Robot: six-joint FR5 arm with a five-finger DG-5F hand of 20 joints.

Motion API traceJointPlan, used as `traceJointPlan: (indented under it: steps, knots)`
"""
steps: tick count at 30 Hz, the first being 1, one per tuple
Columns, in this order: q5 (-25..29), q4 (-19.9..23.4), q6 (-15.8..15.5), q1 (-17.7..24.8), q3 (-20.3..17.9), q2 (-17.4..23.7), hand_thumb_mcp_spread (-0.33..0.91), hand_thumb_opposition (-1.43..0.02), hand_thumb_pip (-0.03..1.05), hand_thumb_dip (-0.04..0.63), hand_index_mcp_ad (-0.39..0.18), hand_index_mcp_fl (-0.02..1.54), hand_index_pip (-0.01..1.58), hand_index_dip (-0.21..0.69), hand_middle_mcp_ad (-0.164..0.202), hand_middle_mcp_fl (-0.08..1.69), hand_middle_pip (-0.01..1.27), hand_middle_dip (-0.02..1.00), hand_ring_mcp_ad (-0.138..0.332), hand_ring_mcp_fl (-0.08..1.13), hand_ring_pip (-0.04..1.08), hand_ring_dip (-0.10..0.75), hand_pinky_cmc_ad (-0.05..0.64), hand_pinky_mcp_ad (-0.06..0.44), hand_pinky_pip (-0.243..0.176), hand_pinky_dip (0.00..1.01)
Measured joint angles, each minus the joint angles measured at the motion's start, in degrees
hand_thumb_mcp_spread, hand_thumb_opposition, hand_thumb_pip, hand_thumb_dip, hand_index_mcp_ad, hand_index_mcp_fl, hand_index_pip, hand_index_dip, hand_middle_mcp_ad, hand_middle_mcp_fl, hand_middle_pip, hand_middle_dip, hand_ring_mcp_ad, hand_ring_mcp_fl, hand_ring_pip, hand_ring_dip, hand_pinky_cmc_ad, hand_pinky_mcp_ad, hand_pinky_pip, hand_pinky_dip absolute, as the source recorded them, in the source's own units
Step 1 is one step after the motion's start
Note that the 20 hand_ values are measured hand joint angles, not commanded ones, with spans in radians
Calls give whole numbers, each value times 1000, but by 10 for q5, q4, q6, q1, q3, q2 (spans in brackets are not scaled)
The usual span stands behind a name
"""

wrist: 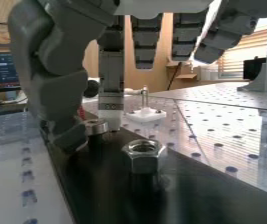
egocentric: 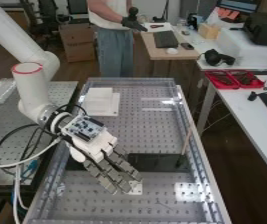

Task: Grab the bearing and place it in the white container

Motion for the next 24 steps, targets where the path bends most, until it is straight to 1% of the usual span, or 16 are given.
traceJointPlan:
  steps: [1,3,4,6,7,10,17,18,20,23,24]
  knots:
    - [0,0,0,0,0,0,515,-813,456,283,-54,337,1230,379,58,66,138,140,164,5,89,-7,314,147,-106,138]
    - [0,3,-1,0,-1,0,515,-813,454,283,-54,351,1229,379,61,93,138,140,164,5,89,-7,312,147,-89,140]
    - [1,3,-2,1,-1,0,508,-817,454,283,-54,353,1234,379,61,89,138,138,164,5,89,-7,312,147,-89,140]
    - [1,5,-3,1,-1,0,550,-824,454,283,-51,363,1237,374,61,87,138,140,164,7,89,-7,312,150,-89,140]
    - [1,8,-5,1,-2,0,552,-840,452,283,-37,379,1230,365,61,87,138,140,164,7,89,-7,312,150,-89,140]
    - [1,16,-9,1,-4,0,553,-871,450,281,-37,394,1257,365,61,122,138,140,166,3,89,-7,312,150,-91,140]
    - [3,12,-5,1,-2,-1,559,-850,447,284,-35,408,1253,361,59,138,138,140,176,16,101,-7,312,145,-91,136]
    - [2,11,-5,1,-2,-1,564,-855,440,281,-35,408,1258,361,63,138,138,140,176,16,101,-7,312,148,-75,138]
    - [2,11,-2,0,-2,-2,562,-840,436,281,-35,408,1255,346,63,138,138,140,175,16,99,-7,312,148,-75,140]
    - [1,10,-1,0,-2,-2,562,-836,435,284,-35,412,1257,346,59,138,138,140,175,16,99,-7,312,148,-75,143]
    - [1,10,0,0,-2,-2,579,-836,433,284,-35,412,1255,346,59,138,138,140,175,16,99,-7,312,148,-75,143]
